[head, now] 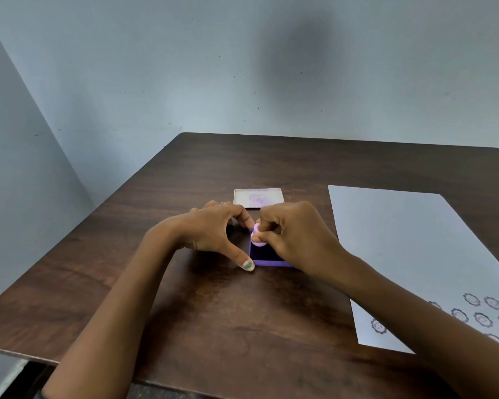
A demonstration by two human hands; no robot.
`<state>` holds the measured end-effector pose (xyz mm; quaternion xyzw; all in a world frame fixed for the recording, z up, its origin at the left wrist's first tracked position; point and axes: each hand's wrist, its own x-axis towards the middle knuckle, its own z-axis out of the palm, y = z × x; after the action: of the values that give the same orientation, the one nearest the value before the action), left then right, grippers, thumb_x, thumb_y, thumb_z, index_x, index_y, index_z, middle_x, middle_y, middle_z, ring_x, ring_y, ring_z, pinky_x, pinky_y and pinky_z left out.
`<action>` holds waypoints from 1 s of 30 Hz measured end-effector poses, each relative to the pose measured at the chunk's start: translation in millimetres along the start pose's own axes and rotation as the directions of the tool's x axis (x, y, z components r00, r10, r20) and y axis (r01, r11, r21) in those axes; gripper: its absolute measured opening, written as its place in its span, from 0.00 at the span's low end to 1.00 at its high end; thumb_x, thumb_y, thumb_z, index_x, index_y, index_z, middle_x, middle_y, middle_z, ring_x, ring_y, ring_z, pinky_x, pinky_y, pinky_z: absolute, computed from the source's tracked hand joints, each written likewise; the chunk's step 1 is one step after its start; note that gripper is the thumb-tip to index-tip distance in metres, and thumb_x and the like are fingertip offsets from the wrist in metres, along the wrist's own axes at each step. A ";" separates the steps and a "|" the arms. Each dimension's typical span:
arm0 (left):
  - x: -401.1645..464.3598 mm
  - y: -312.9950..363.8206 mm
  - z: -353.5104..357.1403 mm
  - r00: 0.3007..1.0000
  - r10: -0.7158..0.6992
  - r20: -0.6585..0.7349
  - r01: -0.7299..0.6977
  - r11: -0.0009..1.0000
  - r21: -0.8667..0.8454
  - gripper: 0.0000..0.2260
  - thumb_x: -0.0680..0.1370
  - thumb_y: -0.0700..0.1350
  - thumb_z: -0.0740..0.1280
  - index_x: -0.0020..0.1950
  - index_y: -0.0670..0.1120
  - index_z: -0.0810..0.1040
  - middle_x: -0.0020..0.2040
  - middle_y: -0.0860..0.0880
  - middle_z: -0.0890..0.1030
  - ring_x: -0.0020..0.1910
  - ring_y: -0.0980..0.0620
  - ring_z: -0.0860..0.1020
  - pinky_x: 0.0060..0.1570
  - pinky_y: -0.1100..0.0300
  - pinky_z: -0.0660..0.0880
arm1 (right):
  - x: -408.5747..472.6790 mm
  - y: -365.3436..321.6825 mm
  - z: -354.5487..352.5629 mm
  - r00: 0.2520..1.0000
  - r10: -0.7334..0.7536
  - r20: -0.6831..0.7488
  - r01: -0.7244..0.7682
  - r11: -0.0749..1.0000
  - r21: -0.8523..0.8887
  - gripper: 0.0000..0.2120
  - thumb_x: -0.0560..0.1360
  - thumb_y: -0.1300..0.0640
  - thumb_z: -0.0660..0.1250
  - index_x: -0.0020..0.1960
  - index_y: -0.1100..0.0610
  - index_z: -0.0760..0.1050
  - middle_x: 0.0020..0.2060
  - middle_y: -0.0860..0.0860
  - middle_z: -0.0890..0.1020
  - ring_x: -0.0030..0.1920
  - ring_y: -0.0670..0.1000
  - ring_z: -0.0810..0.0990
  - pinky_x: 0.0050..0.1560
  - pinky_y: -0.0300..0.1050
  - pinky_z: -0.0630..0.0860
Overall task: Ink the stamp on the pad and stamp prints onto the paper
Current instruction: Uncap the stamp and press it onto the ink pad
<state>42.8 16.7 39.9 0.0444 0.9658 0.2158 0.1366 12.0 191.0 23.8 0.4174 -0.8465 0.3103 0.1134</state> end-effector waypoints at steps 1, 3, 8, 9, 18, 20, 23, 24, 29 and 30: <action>-0.3 -0.2 -0.1 1.000 0.001 -0.002 -0.001 1.000 -0.001 0.23 0.61 0.59 0.78 0.49 0.63 0.69 0.58 0.55 0.71 0.60 0.54 0.64 0.65 0.48 0.63 | -0.1 0.8 0.1 1.000 0.009 -0.002 -0.009 1.000 0.002 0.08 0.68 0.57 0.73 0.37 0.62 0.78 0.35 0.55 0.84 0.35 0.52 0.80 0.38 0.46 0.76; -0.4 -1.0 -0.6 1.000 0.001 -0.001 -0.001 1.000 -0.007 0.25 0.60 0.60 0.78 0.51 0.63 0.69 0.58 0.56 0.72 0.61 0.54 0.64 0.66 0.46 0.63 | 2.7 3.0 -2.2 0.998 0.061 -0.017 -0.060 0.997 0.049 0.08 0.67 0.57 0.74 0.37 0.62 0.79 0.35 0.54 0.85 0.36 0.50 0.80 0.38 0.45 0.75; -1.4 0.9 -0.6 1.000 -0.002 0.005 0.002 1.000 -0.011 0.23 0.62 0.58 0.78 0.49 0.63 0.68 0.55 0.56 0.70 0.59 0.54 0.64 0.64 0.50 0.64 | 0.6 0.9 0.7 1.000 -0.014 0.010 0.014 1.000 -0.007 0.07 0.68 0.58 0.73 0.36 0.61 0.78 0.35 0.56 0.84 0.35 0.52 0.79 0.36 0.46 0.75; -2.0 0.8 -0.1 1.000 -0.003 0.006 0.003 1.000 -0.014 0.24 0.62 0.57 0.78 0.51 0.62 0.69 0.55 0.56 0.70 0.60 0.54 0.64 0.64 0.50 0.65 | 0.9 1.8 1.0 1.000 -0.003 0.012 0.003 1.000 0.004 0.08 0.67 0.58 0.73 0.36 0.61 0.78 0.35 0.55 0.84 0.35 0.51 0.80 0.37 0.46 0.75; -2.5 2.4 -1.8 1.000 -0.004 -0.003 0.004 1.000 -0.012 0.25 0.62 0.57 0.78 0.53 0.60 0.70 0.52 0.59 0.69 0.60 0.54 0.64 0.65 0.50 0.64 | 2.1 5.0 -2.0 1.000 -0.007 0.015 0.007 1.000 0.027 0.07 0.67 0.58 0.73 0.36 0.60 0.78 0.34 0.54 0.84 0.34 0.49 0.79 0.33 0.37 0.70; -2.1 0.7 -1.0 1.000 -0.007 -0.006 0.007 1.000 -0.018 0.27 0.61 0.58 0.78 0.55 0.60 0.70 0.54 0.57 0.71 0.60 0.54 0.64 0.65 0.49 0.64 | 5.5 6.2 -2.7 1.000 0.023 0.002 -0.023 0.998 0.054 0.07 0.67 0.58 0.74 0.36 0.60 0.79 0.34 0.54 0.85 0.34 0.49 0.79 0.35 0.42 0.72; -1.9 0.5 0.1 1.000 -0.002 0.000 0.002 1.000 -0.018 0.27 0.61 0.58 0.78 0.55 0.60 0.70 0.55 0.56 0.70 0.60 0.54 0.64 0.65 0.49 0.64 | 3.8 6.0 -1.8 1.000 -0.004 0.022 0.003 0.999 0.045 0.07 0.67 0.59 0.74 0.35 0.61 0.78 0.34 0.54 0.84 0.34 0.50 0.79 0.35 0.44 0.74; -1.9 1.0 0.1 1.000 -0.002 0.003 0.002 1.000 -0.015 0.27 0.61 0.58 0.78 0.55 0.59 0.70 0.54 0.57 0.70 0.60 0.54 0.64 0.65 0.49 0.64 | 2.7 6.0 -2.6 1.000 -0.004 0.030 0.002 0.998 0.059 0.07 0.67 0.59 0.74 0.35 0.61 0.78 0.34 0.54 0.85 0.34 0.50 0.80 0.36 0.44 0.75; -2.3 -0.9 1.1 1.000 0.004 -0.002 -0.004 1.000 -0.024 0.27 0.61 0.58 0.78 0.54 0.60 0.70 0.56 0.56 0.71 0.60 0.54 0.64 0.65 0.49 0.64 | 5.9 5.2 -1.3 1.000 -0.003 0.016 0.002 1.000 0.027 0.07 0.67 0.58 0.73 0.37 0.61 0.78 0.35 0.54 0.84 0.35 0.51 0.79 0.37 0.46 0.75; -2.1 -1.2 1.3 1.000 0.006 0.003 -0.006 1.000 -0.026 0.26 0.61 0.58 0.78 0.54 0.60 0.70 0.56 0.56 0.71 0.60 0.54 0.64 0.65 0.49 0.64 | 5.5 4.8 -0.1 1.000 -0.009 0.021 0.008 1.000 0.019 0.07 0.68 0.58 0.73 0.37 0.61 0.78 0.35 0.54 0.84 0.35 0.51 0.79 0.38 0.46 0.75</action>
<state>45.2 15.8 38.8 0.0458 0.9626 0.2288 0.1378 4.8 189.7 24.3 0.4252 -0.8429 0.3135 0.1019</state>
